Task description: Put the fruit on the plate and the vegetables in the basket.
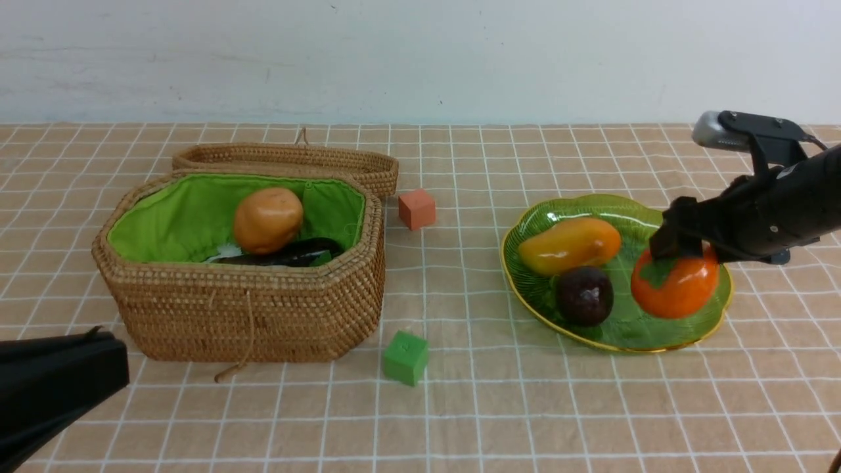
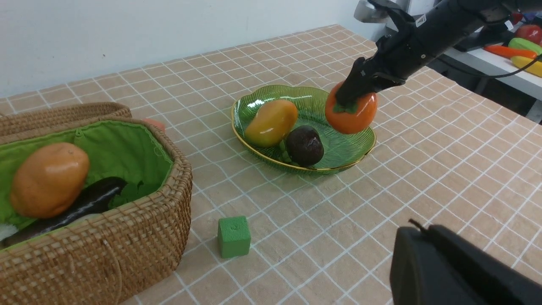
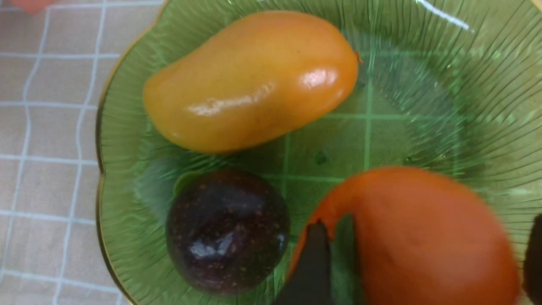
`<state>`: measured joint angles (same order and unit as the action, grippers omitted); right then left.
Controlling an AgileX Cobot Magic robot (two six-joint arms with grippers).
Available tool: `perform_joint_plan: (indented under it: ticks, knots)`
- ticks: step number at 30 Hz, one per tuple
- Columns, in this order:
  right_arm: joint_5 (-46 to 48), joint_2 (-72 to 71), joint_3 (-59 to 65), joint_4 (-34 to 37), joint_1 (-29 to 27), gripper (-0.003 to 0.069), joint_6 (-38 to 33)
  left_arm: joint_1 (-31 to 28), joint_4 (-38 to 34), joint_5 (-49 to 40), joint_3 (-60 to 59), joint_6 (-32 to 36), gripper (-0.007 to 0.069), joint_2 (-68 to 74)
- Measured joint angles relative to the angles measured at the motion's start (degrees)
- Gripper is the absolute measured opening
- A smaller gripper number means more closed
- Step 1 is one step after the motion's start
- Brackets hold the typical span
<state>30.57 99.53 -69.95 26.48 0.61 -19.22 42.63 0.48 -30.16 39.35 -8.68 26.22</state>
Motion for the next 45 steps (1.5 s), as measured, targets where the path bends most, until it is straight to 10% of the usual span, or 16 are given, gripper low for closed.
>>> perform_joint_plan:
  ticks: [7, 22, 33, 45]
  knots:
    - [5.56, -6.23, 0.0, -2.79, 0.0, 0.0648, 0.74, 0.0, 0.0, -0.32, 0.0, 0.0, 0.0011, 0.0]
    - [34.21, -59.09, 12.43, -10.79, -0.58, -0.0005, 10.61, 0.0, 2.21, 8.99, -16.19, -5.32, -0.0013, -21.87]
    - [39.86, -85.57, 25.35, -18.16, -0.61, -0.0001, 24.3, 0.0, 2.42, 18.2, -28.76, -6.54, -0.0013, -26.82]
    - [13.83, -87.42, 43.15, -16.13, -0.61, 0.0013, 25.61, 0.0, 2.42, 12.85, -30.99, -6.56, -0.0013, -26.82]
